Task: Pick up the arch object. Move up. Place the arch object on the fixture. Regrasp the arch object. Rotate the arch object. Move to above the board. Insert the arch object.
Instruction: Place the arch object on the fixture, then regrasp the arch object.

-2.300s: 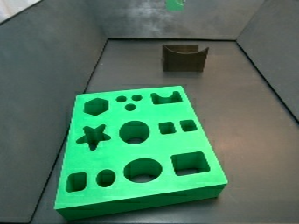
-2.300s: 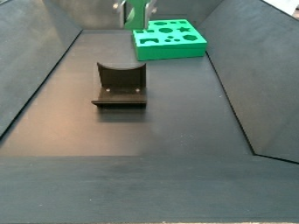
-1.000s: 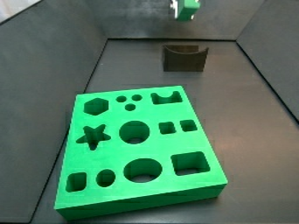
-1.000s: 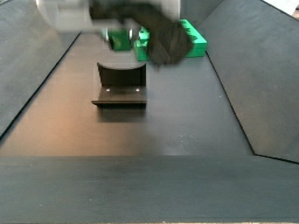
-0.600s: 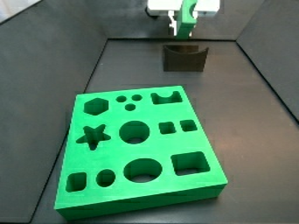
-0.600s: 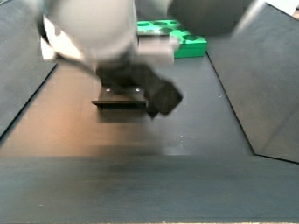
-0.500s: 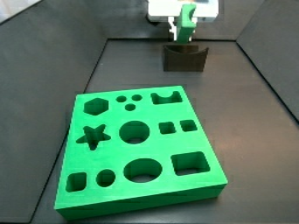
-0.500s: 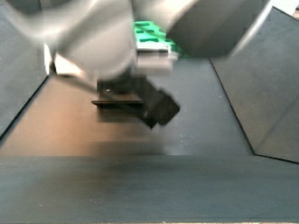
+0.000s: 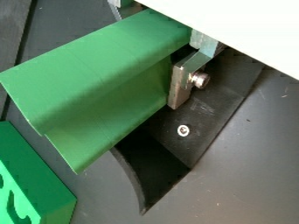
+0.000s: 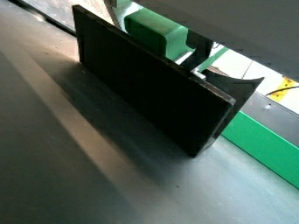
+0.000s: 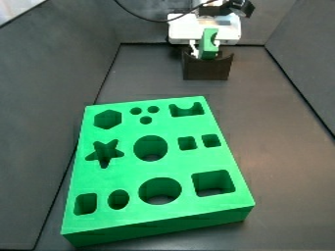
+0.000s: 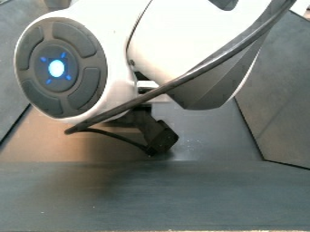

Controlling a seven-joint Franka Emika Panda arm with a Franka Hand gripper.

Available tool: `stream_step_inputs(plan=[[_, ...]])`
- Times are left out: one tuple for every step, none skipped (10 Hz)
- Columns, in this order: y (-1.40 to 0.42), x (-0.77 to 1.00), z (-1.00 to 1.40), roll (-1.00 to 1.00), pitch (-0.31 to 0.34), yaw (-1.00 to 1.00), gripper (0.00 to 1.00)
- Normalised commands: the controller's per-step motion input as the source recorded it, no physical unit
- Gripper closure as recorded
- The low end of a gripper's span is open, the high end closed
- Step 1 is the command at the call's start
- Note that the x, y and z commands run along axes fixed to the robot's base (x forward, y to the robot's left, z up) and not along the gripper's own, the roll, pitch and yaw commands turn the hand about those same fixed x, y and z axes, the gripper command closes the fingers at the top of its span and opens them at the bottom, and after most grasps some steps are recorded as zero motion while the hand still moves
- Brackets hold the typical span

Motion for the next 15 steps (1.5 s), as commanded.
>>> stream_step_inputs(plan=[[0.04,0.06,-0.30,-0.10,0.009,-0.05,1.00],[-0.50,0.00,-0.17,0.00,0.000,0.00,1.00],[0.00,0.00,0.00,0.00,0.000,0.00,0.00],[0.00,0.00,1.00,-0.10,-0.002,-0.05,0.00],[0.00,-0.01,1.00,-0.09,0.001,-0.04,0.00],[0.00,-0.02,1.00,-0.06,-0.001,-0.02,0.00],[-0.01,-0.03,1.00,-0.01,-0.006,-0.01,0.00],[0.00,-0.04,1.00,0.01,-0.005,0.00,0.00],[0.00,-0.04,0.86,0.03,0.003,0.01,0.00],[0.00,-0.04,0.62,0.04,0.016,0.01,0.00],[0.00,-0.03,0.44,0.04,0.028,0.01,0.00],[0.00,-0.03,0.19,0.05,0.042,0.01,0.00],[-0.87,-0.08,1.00,1.00,0.064,0.04,0.00],[-0.90,-0.08,1.00,1.00,0.060,0.04,0.00],[-0.90,-0.10,1.00,1.00,0.054,0.04,0.00]])
